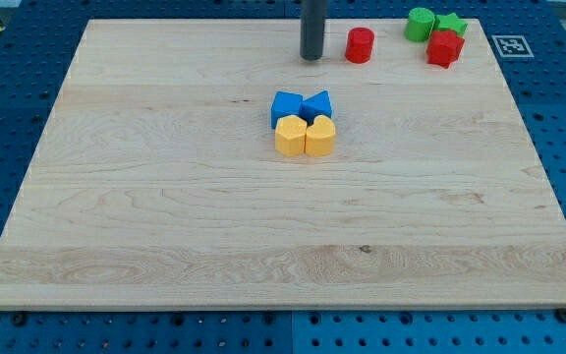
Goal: Move the red circle to the top right
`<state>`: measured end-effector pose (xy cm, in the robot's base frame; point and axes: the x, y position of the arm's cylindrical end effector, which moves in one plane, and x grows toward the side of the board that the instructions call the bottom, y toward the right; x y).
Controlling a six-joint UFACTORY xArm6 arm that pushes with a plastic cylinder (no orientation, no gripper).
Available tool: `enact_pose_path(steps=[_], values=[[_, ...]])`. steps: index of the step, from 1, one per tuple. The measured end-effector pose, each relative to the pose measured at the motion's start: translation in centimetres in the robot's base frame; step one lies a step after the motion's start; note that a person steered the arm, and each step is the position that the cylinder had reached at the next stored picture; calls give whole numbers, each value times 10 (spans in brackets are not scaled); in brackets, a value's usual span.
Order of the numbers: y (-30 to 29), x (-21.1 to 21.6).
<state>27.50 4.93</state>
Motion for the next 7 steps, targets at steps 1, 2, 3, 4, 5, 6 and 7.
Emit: enact_pose_path(steps=[1,2,3,4,5,6,7], values=[[16,2],[16,2],[30,2],[35,2],[42,2],[42,-1],[56,-1]])
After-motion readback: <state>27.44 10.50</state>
